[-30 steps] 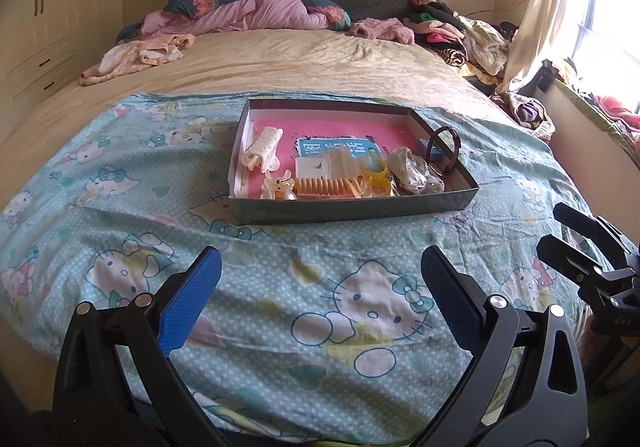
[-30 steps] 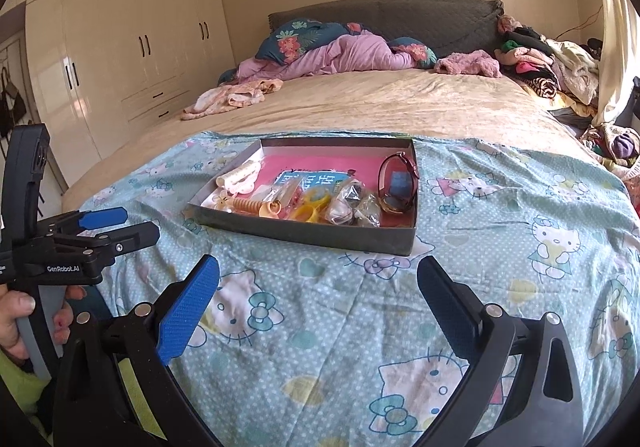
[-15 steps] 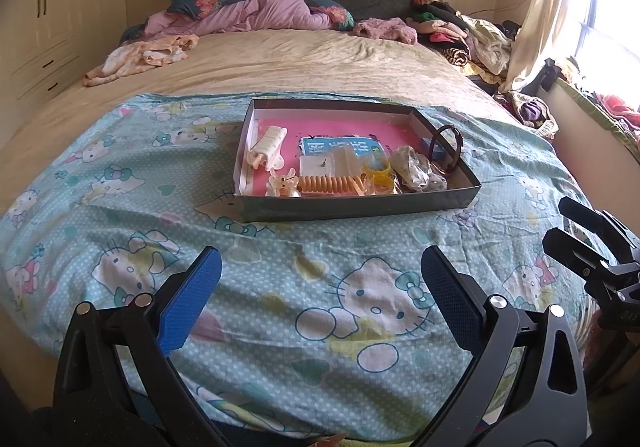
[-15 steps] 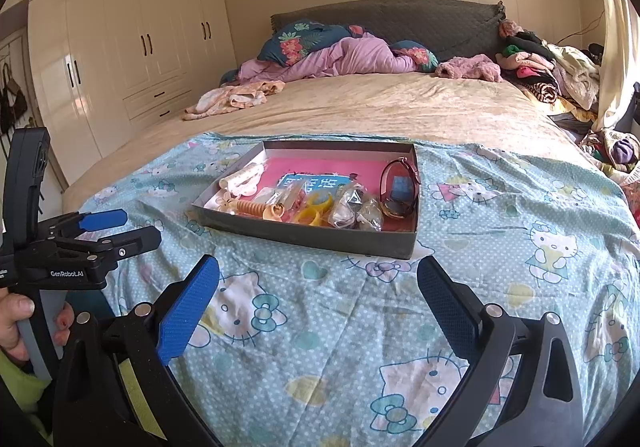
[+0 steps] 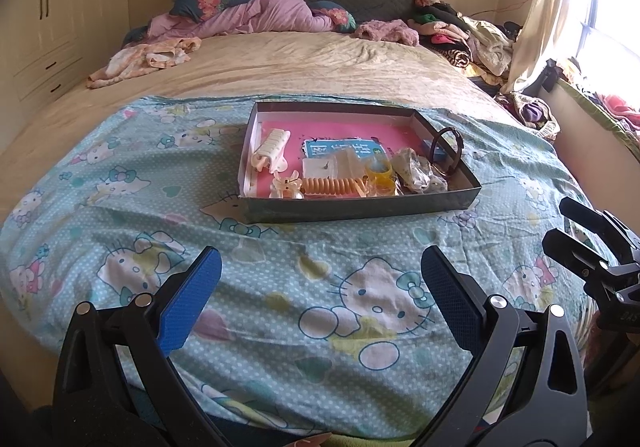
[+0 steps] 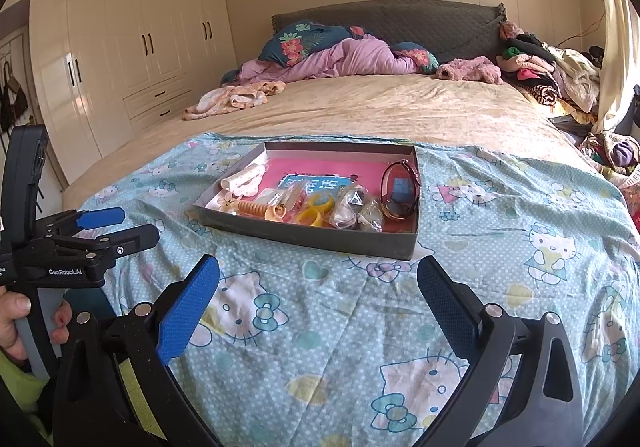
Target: Organize jewelry
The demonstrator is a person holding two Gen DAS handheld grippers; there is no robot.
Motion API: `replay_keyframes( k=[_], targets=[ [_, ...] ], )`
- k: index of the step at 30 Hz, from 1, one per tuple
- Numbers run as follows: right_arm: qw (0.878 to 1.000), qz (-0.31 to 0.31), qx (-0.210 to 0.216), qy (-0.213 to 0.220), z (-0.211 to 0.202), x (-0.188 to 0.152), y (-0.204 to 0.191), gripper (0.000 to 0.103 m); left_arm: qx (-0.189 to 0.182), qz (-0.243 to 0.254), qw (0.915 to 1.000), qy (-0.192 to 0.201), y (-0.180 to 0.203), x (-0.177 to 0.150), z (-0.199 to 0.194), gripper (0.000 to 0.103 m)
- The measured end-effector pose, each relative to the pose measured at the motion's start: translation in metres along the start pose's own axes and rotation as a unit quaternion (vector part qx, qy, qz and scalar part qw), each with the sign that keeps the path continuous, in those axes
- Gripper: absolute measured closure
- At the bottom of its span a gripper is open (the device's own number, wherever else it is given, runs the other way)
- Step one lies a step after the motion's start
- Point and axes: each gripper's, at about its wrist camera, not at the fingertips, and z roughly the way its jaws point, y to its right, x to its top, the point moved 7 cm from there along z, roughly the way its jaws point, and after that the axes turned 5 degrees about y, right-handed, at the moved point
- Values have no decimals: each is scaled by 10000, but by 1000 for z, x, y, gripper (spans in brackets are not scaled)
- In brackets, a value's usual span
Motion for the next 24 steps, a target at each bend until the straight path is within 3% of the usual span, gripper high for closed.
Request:
replay_keyframes(
  k=[24],
  targets=[
    [10000,-7,1,5,-1,1,0,4,36,19,10000,-6,-2,1,-2,10]
  ],
)
